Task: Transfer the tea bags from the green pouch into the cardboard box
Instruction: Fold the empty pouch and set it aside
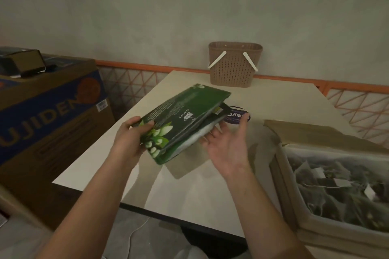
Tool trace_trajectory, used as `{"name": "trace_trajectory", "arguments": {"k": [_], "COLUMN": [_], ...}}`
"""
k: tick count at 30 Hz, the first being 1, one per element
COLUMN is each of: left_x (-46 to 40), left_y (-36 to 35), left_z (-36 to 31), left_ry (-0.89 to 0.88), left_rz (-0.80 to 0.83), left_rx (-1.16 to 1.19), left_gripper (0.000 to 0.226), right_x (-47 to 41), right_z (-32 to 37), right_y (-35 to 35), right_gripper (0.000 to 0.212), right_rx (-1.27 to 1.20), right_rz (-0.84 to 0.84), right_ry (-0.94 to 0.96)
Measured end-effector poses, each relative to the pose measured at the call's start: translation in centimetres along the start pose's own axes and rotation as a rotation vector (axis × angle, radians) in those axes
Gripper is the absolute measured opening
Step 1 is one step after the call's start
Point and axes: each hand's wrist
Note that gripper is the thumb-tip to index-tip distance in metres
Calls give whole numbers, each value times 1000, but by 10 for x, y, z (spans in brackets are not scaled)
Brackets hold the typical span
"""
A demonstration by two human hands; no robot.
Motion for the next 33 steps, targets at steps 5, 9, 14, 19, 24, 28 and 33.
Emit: {"name": "trace_trajectory", "arguments": {"k": [5, 9, 14, 19, 24, 28, 33], "left_x": [18, 20, 8, -4, -8, -9, 5], "left_y": [-26, -19, -24, -29, -33, -32, -24], "left_z": [28, 27, 7, 3, 4, 13, 20], "left_ry": [-105, 13, 17, -170, -157, -31, 24], "left_rz": [-65, 171, 205, 23, 71, 184, 568], "left_rx": [-98, -418, -327, -225, -61, -120, -387], "left_gripper": [52, 59, 49, 29, 25, 34, 41], "right_x": [0, -9, 4, 8, 11, 9, 7], "right_z": [-19, -2, 4, -8, -14, -10, 2], "right_y": [-23, -20, -18, -10, -3, 0, 3], "right_gripper": [87, 41, 45, 44, 36, 27, 33], "right_rx": [523, 837, 1099, 1043, 952, 962, 818], "right_rz": [-78, -205, -61, 22, -22, -84, -166], "right_ry": [123, 322, 154, 87, 123, 257, 386]}}
Point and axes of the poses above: each hand's wrist, its own x-axis away from the middle knuckle, its own y-axis out of the back of the hand, z = x × y, and after that the axes turned 9 degrees about -x, right-handed
